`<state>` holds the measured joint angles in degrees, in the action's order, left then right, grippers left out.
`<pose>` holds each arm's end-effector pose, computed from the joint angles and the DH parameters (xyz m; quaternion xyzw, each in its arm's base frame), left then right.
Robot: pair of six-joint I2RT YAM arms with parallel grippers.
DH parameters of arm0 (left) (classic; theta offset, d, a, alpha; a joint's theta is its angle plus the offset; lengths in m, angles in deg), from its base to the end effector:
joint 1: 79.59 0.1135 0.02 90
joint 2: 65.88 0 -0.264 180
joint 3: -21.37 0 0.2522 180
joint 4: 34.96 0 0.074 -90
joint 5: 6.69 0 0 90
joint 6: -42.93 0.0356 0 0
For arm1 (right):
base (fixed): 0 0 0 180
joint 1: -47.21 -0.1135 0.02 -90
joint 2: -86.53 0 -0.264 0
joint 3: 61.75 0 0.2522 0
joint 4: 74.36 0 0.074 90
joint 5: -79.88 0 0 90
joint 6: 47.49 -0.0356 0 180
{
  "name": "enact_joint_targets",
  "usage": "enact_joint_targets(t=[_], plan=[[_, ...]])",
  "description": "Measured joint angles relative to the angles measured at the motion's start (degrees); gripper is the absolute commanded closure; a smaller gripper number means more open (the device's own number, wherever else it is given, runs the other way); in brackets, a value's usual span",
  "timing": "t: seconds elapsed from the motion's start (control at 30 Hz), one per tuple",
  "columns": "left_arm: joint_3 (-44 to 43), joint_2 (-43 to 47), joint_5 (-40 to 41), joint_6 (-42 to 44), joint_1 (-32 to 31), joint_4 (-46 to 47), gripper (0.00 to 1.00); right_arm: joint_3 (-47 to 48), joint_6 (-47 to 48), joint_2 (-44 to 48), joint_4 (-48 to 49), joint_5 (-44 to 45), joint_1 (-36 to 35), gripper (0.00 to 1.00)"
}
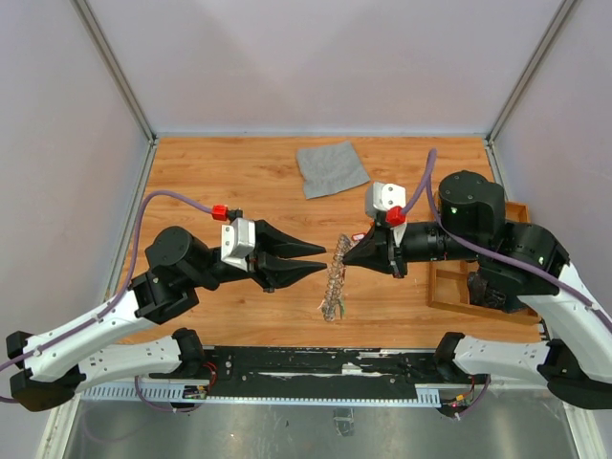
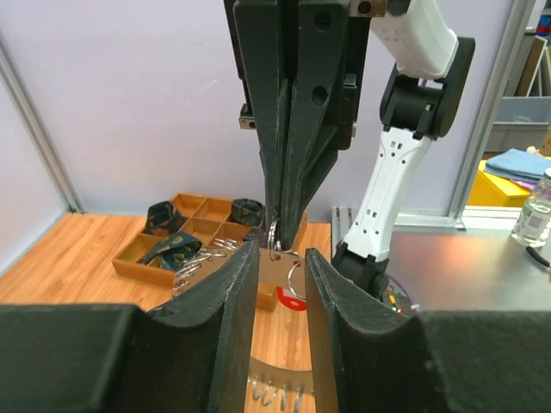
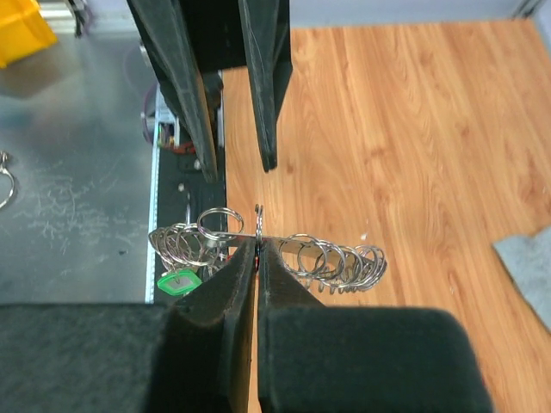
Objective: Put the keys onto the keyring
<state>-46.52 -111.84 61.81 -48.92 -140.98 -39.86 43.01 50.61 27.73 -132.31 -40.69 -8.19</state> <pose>0.0713 -0.1580 0.4288 0.4202 0.4326 -0.5086 0.6145 0.0765 0.1427 0.4989 -0.5355 0.5501 0.4312 0.4740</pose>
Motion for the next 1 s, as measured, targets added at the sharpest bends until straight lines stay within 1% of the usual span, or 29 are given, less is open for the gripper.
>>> enact_joint_targets(t=[0.17, 0.4, 0.73, 1.0], plan=[[-0.85, -0.44, 0.83, 1.4, 0.0, -2.78, 0.68, 7.45, 3.52, -5.25, -12.5, 2.73, 0.0, 0.99], [-1.2, -1.75, 1.49, 2.08, 0.0, -5.66, 0.7, 15.5, 6.34, -10.4, -23.1, 5.53, 0.0, 0.99], [-2.95, -5.14, 1.95, 2.56, 0.0, -8.66, 0.73, 21.16, 7.65, -16.0, -30.93, 5.16, -0.13, 0.99], [-3.26, -6.16, 1.16, 3.13, 0.0, -9.16, 0.73, 22.49, 8.09, -18.69, -33.24, 5.09, -0.59, 0.99]])
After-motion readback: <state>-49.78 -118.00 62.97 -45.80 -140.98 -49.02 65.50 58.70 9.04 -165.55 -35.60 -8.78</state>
